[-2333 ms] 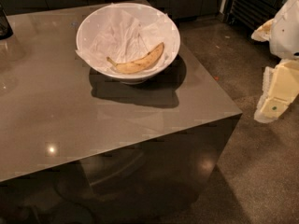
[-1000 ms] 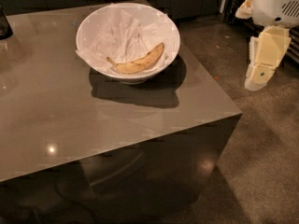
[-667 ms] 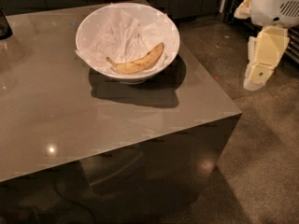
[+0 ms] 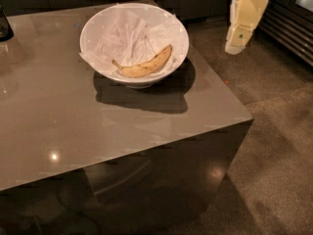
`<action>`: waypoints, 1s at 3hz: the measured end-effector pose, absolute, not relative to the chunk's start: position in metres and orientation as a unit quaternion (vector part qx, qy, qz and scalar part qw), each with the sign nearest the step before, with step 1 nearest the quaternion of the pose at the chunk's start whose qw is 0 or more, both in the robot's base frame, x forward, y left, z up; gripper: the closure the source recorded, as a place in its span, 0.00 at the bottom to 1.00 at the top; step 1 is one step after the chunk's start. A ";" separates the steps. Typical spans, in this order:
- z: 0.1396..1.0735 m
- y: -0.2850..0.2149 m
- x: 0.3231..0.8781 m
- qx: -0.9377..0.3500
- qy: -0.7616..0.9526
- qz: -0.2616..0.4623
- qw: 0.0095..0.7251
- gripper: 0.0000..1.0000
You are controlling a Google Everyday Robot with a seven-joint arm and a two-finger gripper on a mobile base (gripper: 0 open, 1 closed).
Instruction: Pick banana from white bowl
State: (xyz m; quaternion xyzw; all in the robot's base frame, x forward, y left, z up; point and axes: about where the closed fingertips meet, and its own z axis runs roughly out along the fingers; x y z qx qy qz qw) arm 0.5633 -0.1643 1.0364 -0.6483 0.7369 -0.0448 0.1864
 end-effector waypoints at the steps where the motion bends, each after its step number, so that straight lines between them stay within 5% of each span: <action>1: 1.044 -0.159 0.573 -0.646 0.732 -0.052 0.208 0.00; 3: 1.048 -0.145 0.589 -0.655 0.718 -0.074 0.222 0.00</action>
Offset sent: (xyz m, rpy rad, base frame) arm 0.0087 0.0055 0.0075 0.0166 -0.0406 0.0022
